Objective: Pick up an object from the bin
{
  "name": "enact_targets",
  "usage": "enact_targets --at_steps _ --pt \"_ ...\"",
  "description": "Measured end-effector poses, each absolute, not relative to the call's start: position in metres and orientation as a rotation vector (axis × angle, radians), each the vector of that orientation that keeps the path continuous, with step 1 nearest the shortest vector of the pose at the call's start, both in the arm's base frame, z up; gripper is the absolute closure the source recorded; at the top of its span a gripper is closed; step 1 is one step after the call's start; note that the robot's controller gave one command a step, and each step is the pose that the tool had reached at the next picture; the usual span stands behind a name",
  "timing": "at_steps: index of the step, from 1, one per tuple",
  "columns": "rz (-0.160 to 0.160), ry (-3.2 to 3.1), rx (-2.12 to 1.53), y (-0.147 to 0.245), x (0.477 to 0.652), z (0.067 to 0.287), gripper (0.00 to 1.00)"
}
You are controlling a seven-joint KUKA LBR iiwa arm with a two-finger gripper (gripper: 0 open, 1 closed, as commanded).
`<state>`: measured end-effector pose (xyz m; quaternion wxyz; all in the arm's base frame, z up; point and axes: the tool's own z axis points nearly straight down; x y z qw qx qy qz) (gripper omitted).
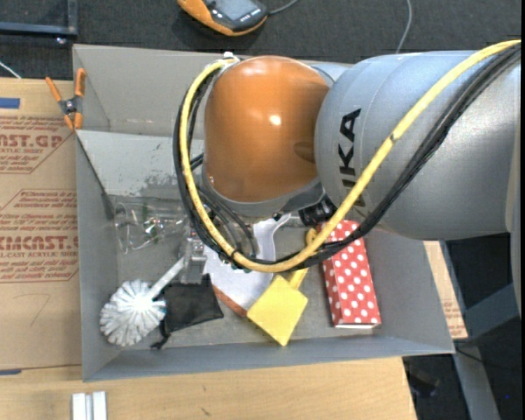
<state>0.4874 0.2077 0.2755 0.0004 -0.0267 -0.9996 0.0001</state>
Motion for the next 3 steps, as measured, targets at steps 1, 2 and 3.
enact_targets --at_steps 1,2,3 --pt "0.0 -3.14 -0.084 0.2077 0.4874 0.2755 1.0" --pt "0.0 -3.14 -0.084 0.2077 0.4874 0.2755 1.0" --pt "0.0 -3.14 -0.084 0.2077 0.4874 0.2755 1.0"
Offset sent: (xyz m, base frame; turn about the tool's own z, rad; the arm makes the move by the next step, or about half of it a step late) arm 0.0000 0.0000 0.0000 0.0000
